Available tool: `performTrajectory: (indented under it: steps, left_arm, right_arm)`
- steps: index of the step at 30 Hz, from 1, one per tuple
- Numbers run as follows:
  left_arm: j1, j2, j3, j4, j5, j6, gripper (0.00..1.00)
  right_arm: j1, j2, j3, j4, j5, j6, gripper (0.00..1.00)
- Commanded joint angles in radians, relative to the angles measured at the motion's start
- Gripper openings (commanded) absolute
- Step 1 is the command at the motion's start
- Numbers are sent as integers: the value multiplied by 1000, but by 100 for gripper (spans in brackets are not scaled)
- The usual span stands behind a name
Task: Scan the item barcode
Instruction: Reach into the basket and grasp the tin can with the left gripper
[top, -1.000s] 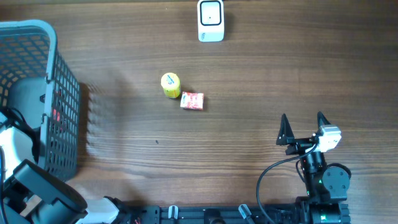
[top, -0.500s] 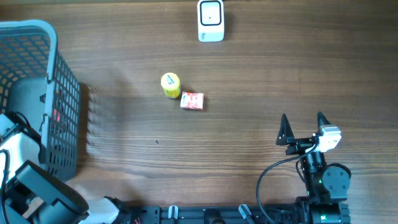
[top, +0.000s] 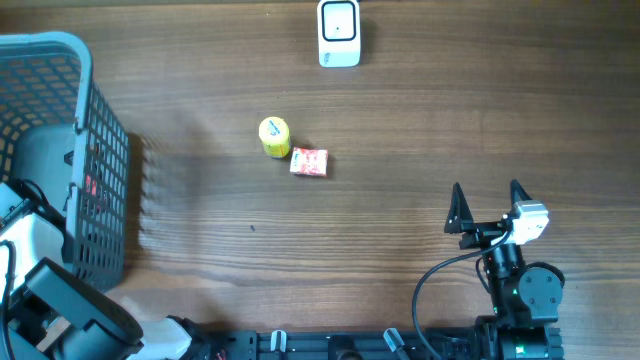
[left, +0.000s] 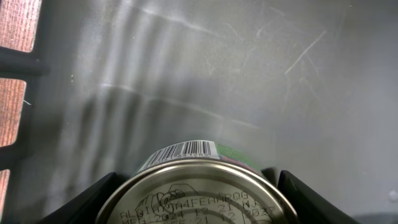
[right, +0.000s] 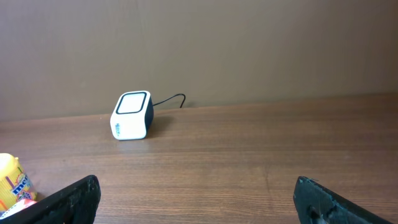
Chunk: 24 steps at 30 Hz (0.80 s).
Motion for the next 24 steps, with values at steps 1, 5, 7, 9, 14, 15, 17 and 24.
performTrajectory:
  steps: [1, 5, 7, 9, 14, 15, 17, 24]
  left_arm:
    - [-2, 1, -40, 12, 127, -17, 57]
    - [-2, -42, -40, 12, 127, -16, 57]
    - [-2, -74, -40, 12, 131, -15, 58]
    - [-2, -106, -40, 13, 148, 0, 58]
    - [-2, -286, -40, 36, 216, 6, 62]
    - [-2, -312, -40, 40, 221, 6, 62]
    - [-2, -372, -40, 47, 234, 6, 63]
    - [-2, -554, -40, 92, 299, 6, 67]
  right_arm:
    - [4, -3, -1, 2, 10, 16, 100]
    - [4, -3, -1, 2, 10, 16, 100]
    - [4, -3, -1, 3, 10, 16, 100]
    - [4, -3, -1, 2, 10, 16, 100]
    - [4, -3, -1, 2, 10, 16, 100]
    - [4, -3, -1, 3, 10, 16, 100]
    - [4, -3, -1, 2, 10, 16, 100]
    - [4, -3, -1, 3, 10, 16, 100]
